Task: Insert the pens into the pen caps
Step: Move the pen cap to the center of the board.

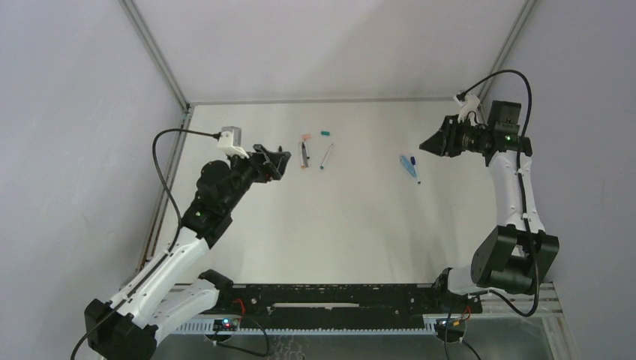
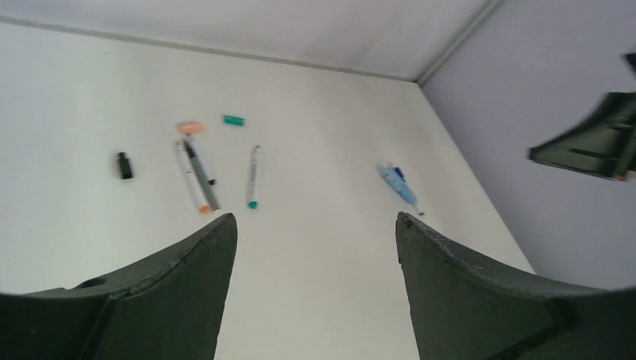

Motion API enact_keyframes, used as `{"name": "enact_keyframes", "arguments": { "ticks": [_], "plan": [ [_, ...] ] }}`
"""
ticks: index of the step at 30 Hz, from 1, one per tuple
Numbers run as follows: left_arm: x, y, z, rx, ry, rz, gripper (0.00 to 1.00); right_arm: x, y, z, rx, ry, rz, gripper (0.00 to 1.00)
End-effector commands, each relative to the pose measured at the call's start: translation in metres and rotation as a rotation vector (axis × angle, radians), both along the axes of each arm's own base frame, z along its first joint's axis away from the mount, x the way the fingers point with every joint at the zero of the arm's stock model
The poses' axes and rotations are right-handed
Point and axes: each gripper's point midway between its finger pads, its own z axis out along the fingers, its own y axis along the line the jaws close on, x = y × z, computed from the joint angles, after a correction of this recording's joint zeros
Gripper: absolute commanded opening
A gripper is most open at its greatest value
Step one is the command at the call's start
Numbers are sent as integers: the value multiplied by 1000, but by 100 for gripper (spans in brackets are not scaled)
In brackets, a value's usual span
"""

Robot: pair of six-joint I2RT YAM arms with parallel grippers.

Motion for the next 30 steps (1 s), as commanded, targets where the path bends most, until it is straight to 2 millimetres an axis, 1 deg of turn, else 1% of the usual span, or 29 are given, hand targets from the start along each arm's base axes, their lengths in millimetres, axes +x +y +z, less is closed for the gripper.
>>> {"name": "enact_keyframes", "arguments": {
  "ticks": [1, 2, 5, 7, 8, 9, 10, 13, 17, 20, 23, 24, 26, 27, 29, 30],
  "plan": [
    [19, 18, 7, 38, 44, 47, 81, -14, 19, 51, 68, -93, 118, 38],
    [23, 20, 5, 45, 58, 52, 81, -14, 21, 58, 77, -94, 128, 40],
    [38, 32, -9, 75, 134, 81, 81, -16, 28, 73, 85, -103, 162, 45],
    [48, 37, -21, 90, 184, 96, 80, -19, 36, 78, 88, -112, 193, 48],
    [53, 41, -24, 95, 199, 105, 80, -21, 41, 78, 88, -114, 208, 49],
    [57, 44, -32, 103, 224, 114, 80, -24, 45, 76, 87, -116, 223, 50],
    [62, 46, -35, 109, 239, 121, 80, -27, 48, 71, 88, -108, 233, 50],
    [80, 53, -57, 130, 327, 142, 78, -33, 53, 61, 97, -107, 261, 51],
    [106, 57, -90, 153, 462, 152, 74, -41, 58, 52, 117, -108, 297, 51],
    [127, 55, -117, 163, 534, 152, 70, -40, 59, 49, 127, -101, 306, 51],
    [151, 59, -147, 191, 631, 204, 63, -37, 60, 46, 143, -91, 312, 51],
    [158, 61, -165, 214, 689, 217, 60, -37, 61, 45, 150, -86, 316, 51],
    [171, 64, -180, 246, 752, 249, 57, -35, 61, 43, 156, -77, 317, 51],
    [178, 64, -182, 259, 770, 259, 55, -33, 60, 41, 159, -71, 317, 51],
    [186, 65, -196, 281, 810, 264, 54, -32, 61, 39, 162, -65, 319, 51],
    [190, 64, -199, 289, 819, 262, 53, -31, 61, 37, 165, -61, 320, 51]
  ]
}}
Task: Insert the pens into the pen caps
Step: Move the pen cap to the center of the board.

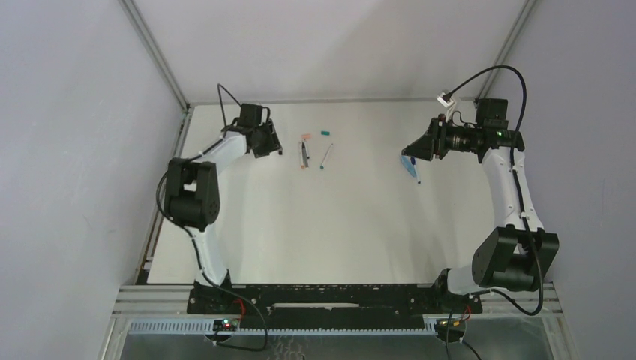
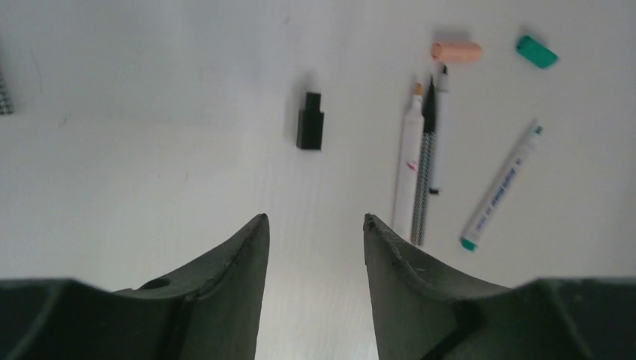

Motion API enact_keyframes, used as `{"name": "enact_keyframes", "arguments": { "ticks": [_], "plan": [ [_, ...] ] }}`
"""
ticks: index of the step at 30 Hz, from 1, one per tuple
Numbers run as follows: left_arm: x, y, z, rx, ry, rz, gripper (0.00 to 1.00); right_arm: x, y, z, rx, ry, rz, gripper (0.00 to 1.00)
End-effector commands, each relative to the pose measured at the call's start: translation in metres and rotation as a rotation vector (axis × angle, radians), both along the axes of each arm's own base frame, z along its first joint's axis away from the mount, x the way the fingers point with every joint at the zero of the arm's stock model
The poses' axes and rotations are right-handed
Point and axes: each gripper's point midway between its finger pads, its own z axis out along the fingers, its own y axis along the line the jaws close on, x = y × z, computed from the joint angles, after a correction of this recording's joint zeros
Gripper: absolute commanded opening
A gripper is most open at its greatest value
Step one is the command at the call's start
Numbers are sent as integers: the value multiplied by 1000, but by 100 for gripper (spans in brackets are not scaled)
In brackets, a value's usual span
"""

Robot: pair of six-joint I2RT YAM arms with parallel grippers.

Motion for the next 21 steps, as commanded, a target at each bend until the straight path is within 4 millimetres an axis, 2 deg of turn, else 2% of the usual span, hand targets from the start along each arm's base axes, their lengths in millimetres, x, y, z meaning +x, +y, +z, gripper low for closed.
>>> {"name": "enact_keyframes", "arguments": {
  "ticks": [1, 14, 18, 21],
  "plan": [
    [21, 6, 4, 53, 49, 19, 53, 5, 3, 1, 16, -26, 32, 51],
    [55, 0, -27, 84, 147, 2, 53, 18, 9, -13, 52, 42, 61, 51],
    [61, -1, -30, 89, 170, -1, 47, 20, 13, -15, 50, 55, 74, 51],
    [63, -1, -33, 89, 180, 2, 46, 21, 15, -17, 47, 62, 80, 51]
  ]
}}
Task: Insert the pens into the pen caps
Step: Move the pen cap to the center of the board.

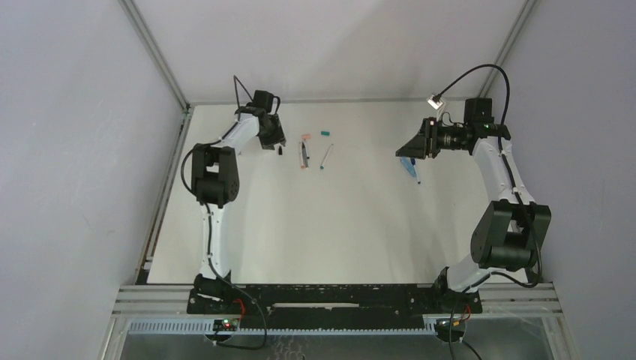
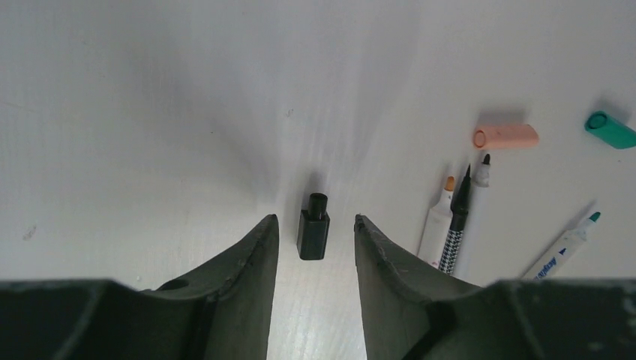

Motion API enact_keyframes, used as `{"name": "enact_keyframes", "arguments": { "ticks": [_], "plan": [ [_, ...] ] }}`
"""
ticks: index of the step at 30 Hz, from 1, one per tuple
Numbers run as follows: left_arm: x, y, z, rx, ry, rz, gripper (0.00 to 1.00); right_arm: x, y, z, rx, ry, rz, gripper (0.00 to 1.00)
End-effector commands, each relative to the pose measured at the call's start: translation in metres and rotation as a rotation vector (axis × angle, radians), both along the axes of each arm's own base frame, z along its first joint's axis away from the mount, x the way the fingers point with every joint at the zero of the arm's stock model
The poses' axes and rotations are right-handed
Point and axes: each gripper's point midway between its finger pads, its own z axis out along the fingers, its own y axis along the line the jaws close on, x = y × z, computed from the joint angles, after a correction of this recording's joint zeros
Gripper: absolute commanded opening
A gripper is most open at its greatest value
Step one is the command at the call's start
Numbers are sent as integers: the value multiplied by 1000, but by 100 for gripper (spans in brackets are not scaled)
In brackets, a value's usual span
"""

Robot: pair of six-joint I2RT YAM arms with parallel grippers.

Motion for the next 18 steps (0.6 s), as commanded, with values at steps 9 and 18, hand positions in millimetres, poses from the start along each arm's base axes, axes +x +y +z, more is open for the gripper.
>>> {"name": "enact_keyframes", "arguments": {
  "ticks": [9, 18],
  "plan": [
    [2, -3, 2, 17, 27, -20, 39, 10, 9, 12, 6, -23, 45, 50],
    [1, -4, -7, 51, 51, -33, 27, 11, 17, 10, 2, -10, 75, 50]
  ]
}}
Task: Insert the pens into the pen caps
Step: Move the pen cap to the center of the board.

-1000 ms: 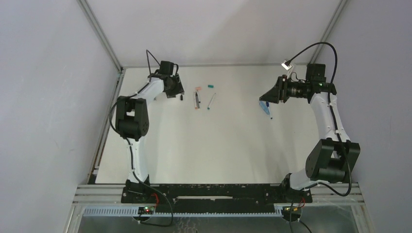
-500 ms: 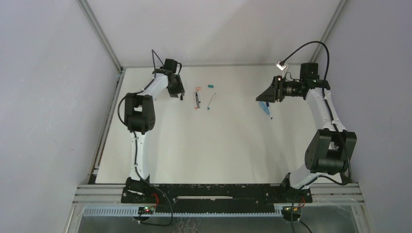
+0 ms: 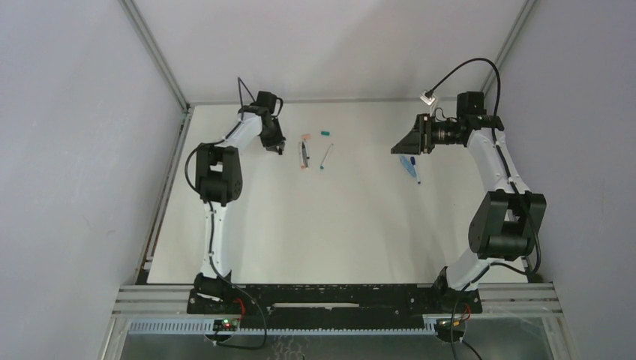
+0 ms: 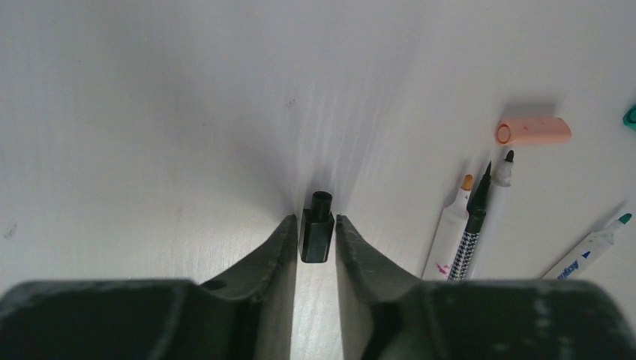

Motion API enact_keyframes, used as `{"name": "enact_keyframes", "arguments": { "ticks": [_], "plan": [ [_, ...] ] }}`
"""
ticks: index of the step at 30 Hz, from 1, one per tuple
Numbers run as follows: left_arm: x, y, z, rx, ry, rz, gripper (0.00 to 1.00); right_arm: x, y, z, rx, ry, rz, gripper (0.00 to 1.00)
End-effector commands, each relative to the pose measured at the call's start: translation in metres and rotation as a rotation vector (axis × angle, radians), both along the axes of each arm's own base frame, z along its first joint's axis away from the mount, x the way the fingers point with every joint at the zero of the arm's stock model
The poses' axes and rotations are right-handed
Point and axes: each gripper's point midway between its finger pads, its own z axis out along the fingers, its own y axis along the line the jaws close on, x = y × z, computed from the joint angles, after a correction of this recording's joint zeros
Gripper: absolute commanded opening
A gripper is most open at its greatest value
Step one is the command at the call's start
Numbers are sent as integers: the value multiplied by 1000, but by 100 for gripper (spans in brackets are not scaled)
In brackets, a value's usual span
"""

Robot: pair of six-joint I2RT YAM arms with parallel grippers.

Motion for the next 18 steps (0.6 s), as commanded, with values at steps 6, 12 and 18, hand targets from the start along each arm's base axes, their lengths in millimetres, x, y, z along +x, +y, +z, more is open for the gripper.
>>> {"name": "enact_keyframes", "arguments": {
  "ticks": [6, 12, 18],
  "plan": [
    [3, -2, 6, 57, -5, -63, 13, -1, 6, 8, -4, -36, 32, 50],
    [-14, -1, 17, 98, -16, -105, 8, -1, 16, 0, -18, -19, 56, 50],
    [-51, -5, 23, 90, -5, -161, 7, 20, 43, -18, -74, 12, 66, 49]
  ]
}}
